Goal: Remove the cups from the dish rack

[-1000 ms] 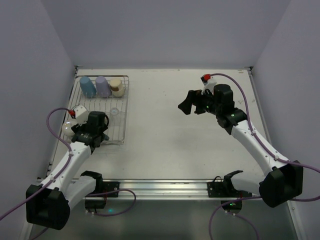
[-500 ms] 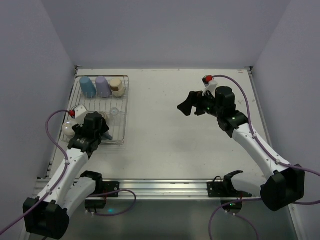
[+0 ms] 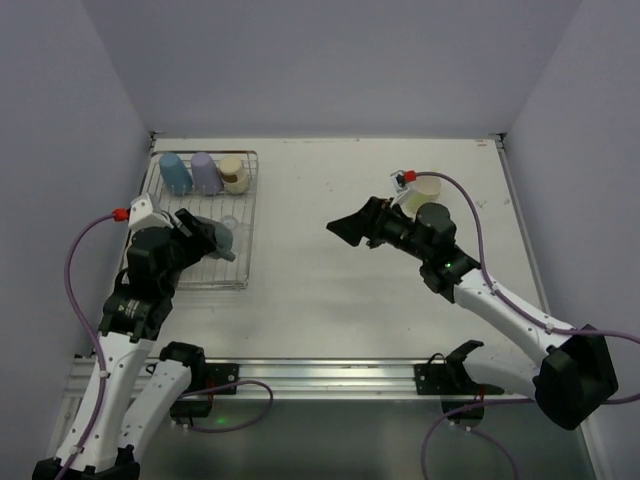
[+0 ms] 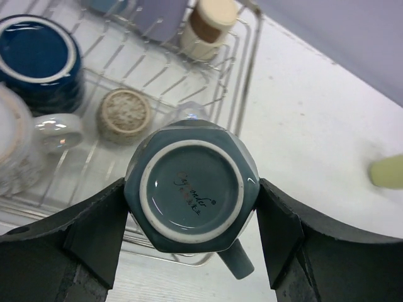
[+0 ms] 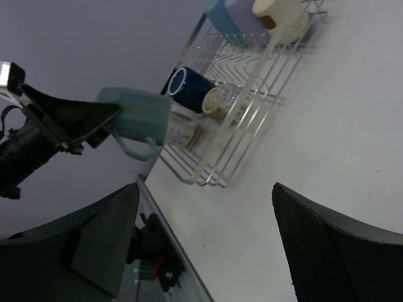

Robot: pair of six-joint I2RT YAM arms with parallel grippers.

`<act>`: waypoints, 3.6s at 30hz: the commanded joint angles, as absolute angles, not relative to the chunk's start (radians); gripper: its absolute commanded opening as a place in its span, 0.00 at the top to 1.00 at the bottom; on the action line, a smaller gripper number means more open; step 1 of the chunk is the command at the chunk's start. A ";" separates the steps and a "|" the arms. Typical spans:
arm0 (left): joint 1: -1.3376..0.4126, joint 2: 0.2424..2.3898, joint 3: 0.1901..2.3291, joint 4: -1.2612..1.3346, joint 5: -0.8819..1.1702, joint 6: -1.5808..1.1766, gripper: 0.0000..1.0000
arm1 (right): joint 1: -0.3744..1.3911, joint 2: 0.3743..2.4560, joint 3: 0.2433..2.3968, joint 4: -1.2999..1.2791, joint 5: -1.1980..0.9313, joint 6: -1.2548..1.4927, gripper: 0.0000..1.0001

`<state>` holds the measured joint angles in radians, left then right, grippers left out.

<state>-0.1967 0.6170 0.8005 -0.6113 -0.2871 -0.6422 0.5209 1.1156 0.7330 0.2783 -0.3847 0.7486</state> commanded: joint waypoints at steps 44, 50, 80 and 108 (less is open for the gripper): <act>-0.249 0.588 0.678 -0.110 0.396 -0.576 0.00 | 0.593 1.304 0.768 0.715 -0.416 1.047 1.00; -0.247 0.577 0.641 -0.262 0.305 -0.442 0.00 | 0.506 1.304 1.032 0.011 -0.187 0.566 1.00; -0.252 0.555 0.614 -0.330 0.209 -0.337 0.00 | 0.417 2.072 1.832 -0.644 0.153 0.012 0.79; -0.242 0.676 0.779 -0.634 -0.727 -0.607 0.00 | 0.417 1.398 1.220 -0.195 -0.268 0.210 0.01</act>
<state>-0.2497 0.6201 0.7685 -0.6052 -0.5869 -0.5140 0.4194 1.4147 1.2266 -0.2501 -0.2150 0.2028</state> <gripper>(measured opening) 0.998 0.989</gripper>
